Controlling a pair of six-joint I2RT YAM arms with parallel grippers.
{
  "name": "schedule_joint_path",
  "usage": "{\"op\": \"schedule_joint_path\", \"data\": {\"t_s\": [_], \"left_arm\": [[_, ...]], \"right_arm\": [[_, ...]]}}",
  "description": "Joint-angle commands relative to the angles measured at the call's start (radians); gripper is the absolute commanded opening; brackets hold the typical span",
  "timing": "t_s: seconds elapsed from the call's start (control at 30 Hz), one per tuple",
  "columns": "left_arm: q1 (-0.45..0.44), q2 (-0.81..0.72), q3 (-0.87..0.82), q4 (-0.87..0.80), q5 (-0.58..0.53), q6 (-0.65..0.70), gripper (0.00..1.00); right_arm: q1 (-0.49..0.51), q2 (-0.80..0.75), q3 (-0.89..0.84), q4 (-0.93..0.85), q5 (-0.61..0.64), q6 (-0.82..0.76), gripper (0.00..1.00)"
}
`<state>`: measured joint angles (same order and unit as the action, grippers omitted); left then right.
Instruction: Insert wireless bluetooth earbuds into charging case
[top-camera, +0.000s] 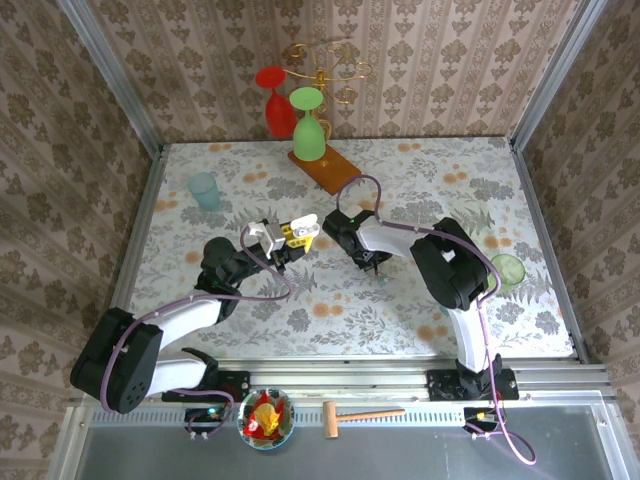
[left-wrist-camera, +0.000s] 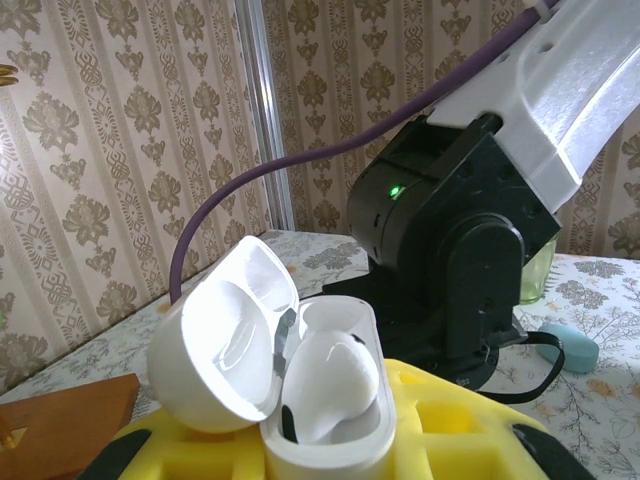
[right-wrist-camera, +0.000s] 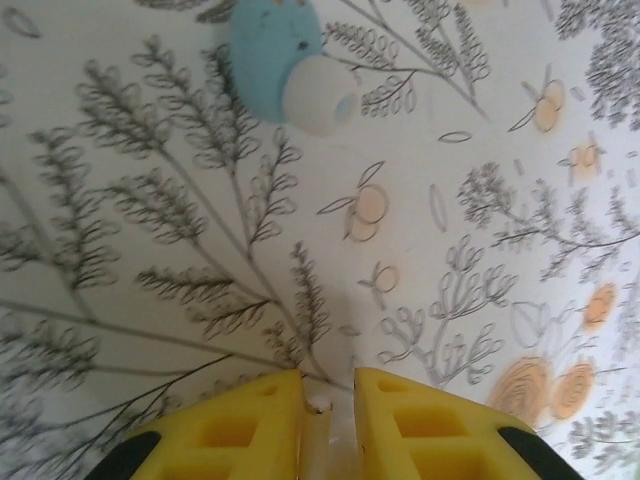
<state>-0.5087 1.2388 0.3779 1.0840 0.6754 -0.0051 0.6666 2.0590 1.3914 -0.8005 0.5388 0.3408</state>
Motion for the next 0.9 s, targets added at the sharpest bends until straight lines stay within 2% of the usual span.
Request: {"op": "schedule_joint_path", "data": {"t_s": [0.0,0.17,0.3,0.4,0.53,0.63,0.7,0.77,0.87], "left_arm": [[0.01,-0.009,0.01,0.01,-0.007,0.017,0.01],[0.01,-0.011,0.015,0.004,-0.006,0.017,0.01],[0.01,-0.006,0.02,0.004,-0.007,0.02,0.01],[0.01,-0.003,0.021,0.009,-0.008,0.021,0.01],[0.01,0.004,0.024,0.013,-0.007,0.02,0.01],[0.011,0.007,0.025,0.014,-0.006,0.02,0.01],[0.011,0.007,0.026,0.014,-0.007,0.02,0.01],[0.012,0.007,0.026,0.014,-0.006,0.019,0.01],[0.012,0.008,0.025,0.013,-0.005,0.019,0.01]], "right_arm": [[0.003,-0.063,-0.041,0.04,-0.153,0.058,0.22],[0.002,-0.127,-0.074,0.055,-0.155,0.064,0.26],[0.0,-0.244,-0.161,0.152,-0.144,0.073,0.35],[-0.017,-0.334,-0.253,0.249,-0.146,0.164,0.4],[-0.089,-0.399,-0.369,0.375,-0.338,0.301,0.46],[-0.145,-0.402,-0.433,0.49,-0.554,0.38,0.45],[-0.15,-0.387,-0.448,0.546,-0.65,0.411,0.45],[-0.141,-0.372,-0.443,0.569,-0.685,0.423,0.44],[-0.133,-0.354,-0.436,0.576,-0.676,0.432,0.42]]}}
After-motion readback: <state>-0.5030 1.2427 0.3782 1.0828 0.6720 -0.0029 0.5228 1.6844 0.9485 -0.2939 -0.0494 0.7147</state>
